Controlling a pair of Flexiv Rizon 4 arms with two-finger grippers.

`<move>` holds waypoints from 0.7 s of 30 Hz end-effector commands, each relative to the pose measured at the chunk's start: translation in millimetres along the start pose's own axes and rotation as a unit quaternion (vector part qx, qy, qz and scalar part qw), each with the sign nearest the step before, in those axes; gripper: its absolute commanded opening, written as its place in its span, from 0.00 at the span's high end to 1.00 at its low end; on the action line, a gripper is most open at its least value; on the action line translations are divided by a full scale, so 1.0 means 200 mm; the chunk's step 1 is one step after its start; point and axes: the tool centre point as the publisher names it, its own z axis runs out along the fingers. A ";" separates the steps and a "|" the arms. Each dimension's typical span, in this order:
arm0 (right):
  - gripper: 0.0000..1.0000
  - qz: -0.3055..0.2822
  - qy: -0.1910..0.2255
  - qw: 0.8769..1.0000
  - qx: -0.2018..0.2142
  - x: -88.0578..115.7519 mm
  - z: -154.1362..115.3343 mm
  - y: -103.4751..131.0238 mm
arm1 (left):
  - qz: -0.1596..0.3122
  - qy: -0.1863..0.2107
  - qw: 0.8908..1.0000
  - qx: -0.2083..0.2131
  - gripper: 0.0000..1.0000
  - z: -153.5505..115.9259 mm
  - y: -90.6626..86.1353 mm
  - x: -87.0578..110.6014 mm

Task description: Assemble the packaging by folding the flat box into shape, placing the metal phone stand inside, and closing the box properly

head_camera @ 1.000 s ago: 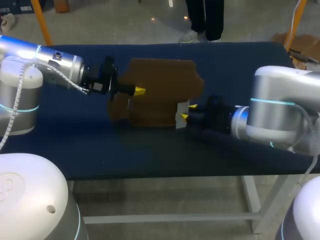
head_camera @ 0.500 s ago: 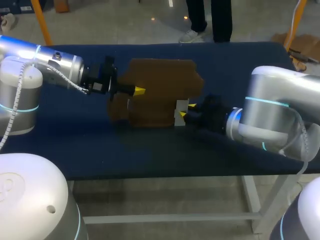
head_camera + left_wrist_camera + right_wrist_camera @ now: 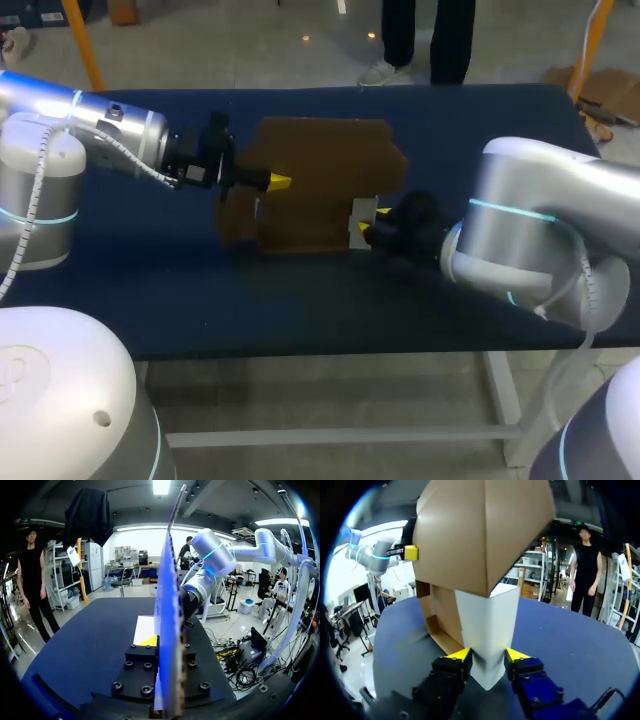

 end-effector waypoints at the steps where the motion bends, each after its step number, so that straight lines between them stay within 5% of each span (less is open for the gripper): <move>1: 0.55 0.005 -0.080 0.997 0.002 0.00 0.06 0.00 | 0.000 0.002 1.000 -0.001 1.00 0.01 0.01 0.00; 21: 0.60 0.029 -0.108 0.994 0.002 -0.05 0.13 0.01 | 0.000 0.002 1.000 -0.001 1.00 0.01 0.01 0.00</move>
